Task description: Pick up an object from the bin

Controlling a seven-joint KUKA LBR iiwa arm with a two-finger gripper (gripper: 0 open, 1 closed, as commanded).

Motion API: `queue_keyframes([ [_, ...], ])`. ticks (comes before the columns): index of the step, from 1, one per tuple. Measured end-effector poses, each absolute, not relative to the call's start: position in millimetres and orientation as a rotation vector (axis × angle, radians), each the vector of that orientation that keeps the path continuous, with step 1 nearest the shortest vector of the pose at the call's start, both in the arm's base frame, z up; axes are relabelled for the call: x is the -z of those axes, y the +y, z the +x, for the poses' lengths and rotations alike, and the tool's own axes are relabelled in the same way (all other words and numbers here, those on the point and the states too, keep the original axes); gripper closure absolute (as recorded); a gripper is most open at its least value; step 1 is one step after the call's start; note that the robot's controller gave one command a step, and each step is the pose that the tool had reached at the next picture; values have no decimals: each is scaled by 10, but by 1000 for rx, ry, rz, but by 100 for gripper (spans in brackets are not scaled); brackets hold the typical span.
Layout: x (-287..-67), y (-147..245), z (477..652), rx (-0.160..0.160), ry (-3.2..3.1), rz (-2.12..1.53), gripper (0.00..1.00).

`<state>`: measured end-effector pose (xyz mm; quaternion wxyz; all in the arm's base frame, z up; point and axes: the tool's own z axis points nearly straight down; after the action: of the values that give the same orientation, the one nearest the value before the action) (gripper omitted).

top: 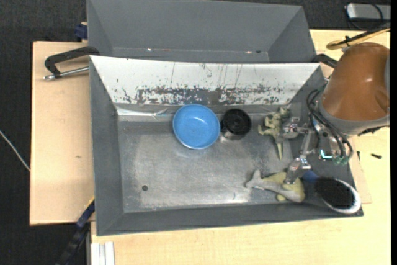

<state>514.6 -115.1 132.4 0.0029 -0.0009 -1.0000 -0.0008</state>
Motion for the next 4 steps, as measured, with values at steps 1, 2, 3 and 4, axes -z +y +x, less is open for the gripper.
queue_keyframes([
  [1, -746, -1165, 4966, 1, -3104, 544, 0],
  [2, -985, -1439, 5401, 17, -3036, 835, 0],
  [3, -985, -1479, 5394, 5, -3032, 838, 100],
  [4, -996, -1442, 5421, 11, -3042, 840, 0],
])
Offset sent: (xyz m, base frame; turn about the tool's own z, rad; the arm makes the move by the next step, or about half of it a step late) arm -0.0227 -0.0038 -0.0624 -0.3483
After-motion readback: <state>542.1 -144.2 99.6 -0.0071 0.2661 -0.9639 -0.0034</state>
